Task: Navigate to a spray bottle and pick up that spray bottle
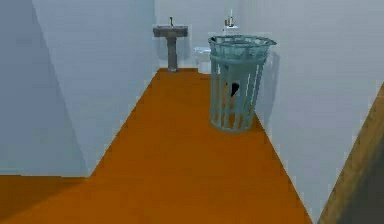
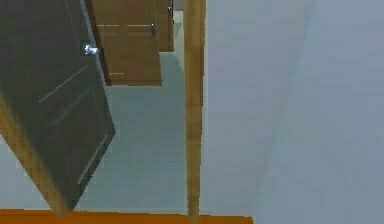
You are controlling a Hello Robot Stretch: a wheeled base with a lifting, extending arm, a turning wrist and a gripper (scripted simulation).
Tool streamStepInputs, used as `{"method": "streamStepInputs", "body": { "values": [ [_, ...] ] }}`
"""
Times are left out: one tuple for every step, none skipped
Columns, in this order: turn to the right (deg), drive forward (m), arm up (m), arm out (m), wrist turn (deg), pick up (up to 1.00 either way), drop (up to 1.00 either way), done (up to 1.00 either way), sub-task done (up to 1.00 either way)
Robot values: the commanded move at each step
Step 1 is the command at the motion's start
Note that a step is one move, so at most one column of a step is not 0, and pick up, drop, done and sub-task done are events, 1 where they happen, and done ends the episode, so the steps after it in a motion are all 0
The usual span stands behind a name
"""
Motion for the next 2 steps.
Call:
{"method": "streamStepInputs", "body": {
  "values": [
    [-45.0, 0.00, 0.00, 0.00, 0.0, 0.00, 0.00, 0.00, 0.00],
    [-27.0, 0.00, 0.00, 0.00, 0.0, 0.00, 0.00, 0.00, 0.00]
  ]
}}
